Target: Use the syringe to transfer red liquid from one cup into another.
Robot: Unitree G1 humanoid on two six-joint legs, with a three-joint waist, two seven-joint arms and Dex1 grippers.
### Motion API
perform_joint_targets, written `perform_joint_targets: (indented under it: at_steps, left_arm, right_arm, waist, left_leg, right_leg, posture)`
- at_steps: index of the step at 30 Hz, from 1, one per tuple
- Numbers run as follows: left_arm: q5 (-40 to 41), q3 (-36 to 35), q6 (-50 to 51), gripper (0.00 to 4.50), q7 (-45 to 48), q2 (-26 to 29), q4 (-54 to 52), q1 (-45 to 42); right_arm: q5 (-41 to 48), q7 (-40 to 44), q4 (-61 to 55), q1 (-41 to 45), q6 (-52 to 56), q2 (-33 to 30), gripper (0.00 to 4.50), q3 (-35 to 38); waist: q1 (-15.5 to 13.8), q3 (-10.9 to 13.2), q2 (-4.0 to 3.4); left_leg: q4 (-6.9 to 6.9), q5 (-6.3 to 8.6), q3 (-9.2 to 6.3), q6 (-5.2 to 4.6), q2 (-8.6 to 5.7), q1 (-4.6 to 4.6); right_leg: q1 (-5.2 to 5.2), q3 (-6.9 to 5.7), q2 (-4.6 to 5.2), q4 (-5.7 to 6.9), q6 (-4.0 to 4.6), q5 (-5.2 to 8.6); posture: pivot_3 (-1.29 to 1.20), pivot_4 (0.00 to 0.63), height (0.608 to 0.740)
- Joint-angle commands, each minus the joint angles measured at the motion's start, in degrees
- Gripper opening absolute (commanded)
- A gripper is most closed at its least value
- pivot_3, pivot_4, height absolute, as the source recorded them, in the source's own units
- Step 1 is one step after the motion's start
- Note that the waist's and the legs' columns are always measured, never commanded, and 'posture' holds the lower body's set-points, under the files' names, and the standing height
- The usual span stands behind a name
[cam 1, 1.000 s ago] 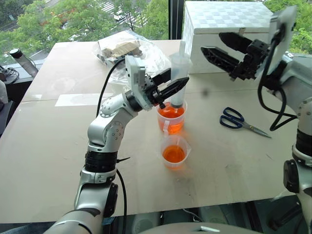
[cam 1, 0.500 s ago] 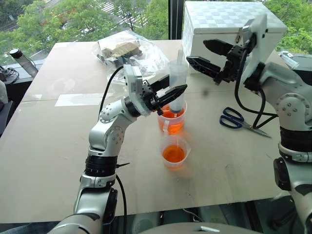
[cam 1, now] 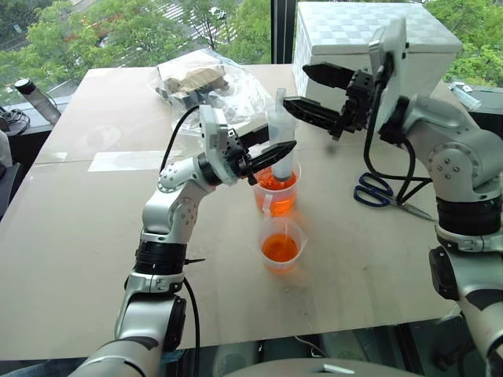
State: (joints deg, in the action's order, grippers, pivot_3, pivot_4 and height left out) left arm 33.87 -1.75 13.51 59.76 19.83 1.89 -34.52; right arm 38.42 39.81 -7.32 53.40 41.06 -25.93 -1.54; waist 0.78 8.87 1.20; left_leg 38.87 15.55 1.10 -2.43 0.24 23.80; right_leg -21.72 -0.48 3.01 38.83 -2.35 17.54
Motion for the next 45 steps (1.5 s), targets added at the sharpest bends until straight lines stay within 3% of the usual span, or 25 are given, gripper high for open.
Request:
perform_joint_targets:
  at_steps: [1, 2, 5, 6, 13, 26, 45]
  left_arm:
    - [0.0, -0.4, -1.3, 2.21, 1.6, 0.4, 0.4, -1.5]
    - [-0.2, -0.2, -1.3, 2.21, 2.2, 0.6, 0.6, -1.7]
    - [-0.5, -0.1, -1.4, 2.15, 2.9, 0.9, 0.8, -2.0]
    - [-0.4, -0.3, -1.2, 2.15, 2.9, 0.8, 0.8, -2.1]
    - [-1.0, -0.2, -1.5, 2.15, 3.3, 0.8, 1.3, -2.4]
    - [-1.0, -0.1, -0.5, 2.15, 3.6, 1.1, 1.1, -1.8]
    - [-1.8, 0.6, -1.7, 2.15, 4.8, 0.3, 3.8, -1.3]
  right_arm:
    - [-1.6, 1.5, 0.9, 1.8, -2.2, 0.6, 4.50, -0.1]
    - [-2.3, 2.1, 1.2, 1.8, -2.5, 0.5, 4.50, -0.4]
    - [-3.7, 2.7, 2.2, 1.7, -2.7, 0.3, 3.20, -0.6]
    - [-4.0, 2.7, 2.3, 1.6, -2.7, 0.3, 3.07, -0.5]
    - [-4.3, 4.3, 1.9, 1.3, -1.9, 0.4, 0.04, 0.3]
    - [-2.2, 1.2, 3.3, 3.5, -3.5, 3.4, 0.04, 5.2]
    - [-2.5, -0.6, 4.1, 4.5, -4.4, 3.2, 0.04, 5.9]
  waist:
    - [0.0, 0.0, 0.00]
    - [0.0, 0.0, 0.00]
    - [0.0, 0.0, 0.00]
    - [0.0, 0.0, -0.01]
    - [0.0, 0.0, -0.01]
    - [0.0, 0.0, -0.01]
    - [0.0, 0.0, -0.01]
  left_leg:
    - [0.00, 0.00, 0.00, 0.00, 0.00, 0.01]
    - [0.00, 0.00, 0.00, 0.00, 0.00, 0.01]
    - [0.00, 0.00, 0.00, 0.00, 0.00, 0.02]
    - [0.00, 0.00, 0.00, 0.00, 0.00, 0.02]
    - [0.00, 0.00, -0.01, 0.00, 0.00, 0.02]
    - [0.00, 0.00, -0.02, 0.00, 0.00, 0.02]
    - [0.00, 0.00, -0.02, 0.00, 0.00, 0.02]
  right_leg:
    - [0.00, 0.00, 0.00, 0.00, 0.00, 0.00]
    - [0.00, 0.00, 0.00, 0.01, 0.00, 0.00]
    - [0.00, -0.01, 0.00, 0.01, 0.00, 0.00]
    - [0.00, -0.01, 0.00, 0.02, 0.00, 0.00]
    - [0.00, -0.01, 0.00, 0.02, 0.00, 0.00]
    - [0.00, -0.01, 0.01, 0.03, 0.00, 0.00]
    - [0.00, -0.02, 0.01, 0.02, 0.00, 0.00]
  posture:
    - [0.00, 0.150, 0.740]
    - [0.00, 0.150, 0.740]
    - [0.00, 0.150, 0.740]
    - [0.00, 0.150, 0.740]
    - [0.00, 0.150, 0.740]
    - [0.00, 0.150, 0.740]
    - [0.00, 0.150, 0.740]
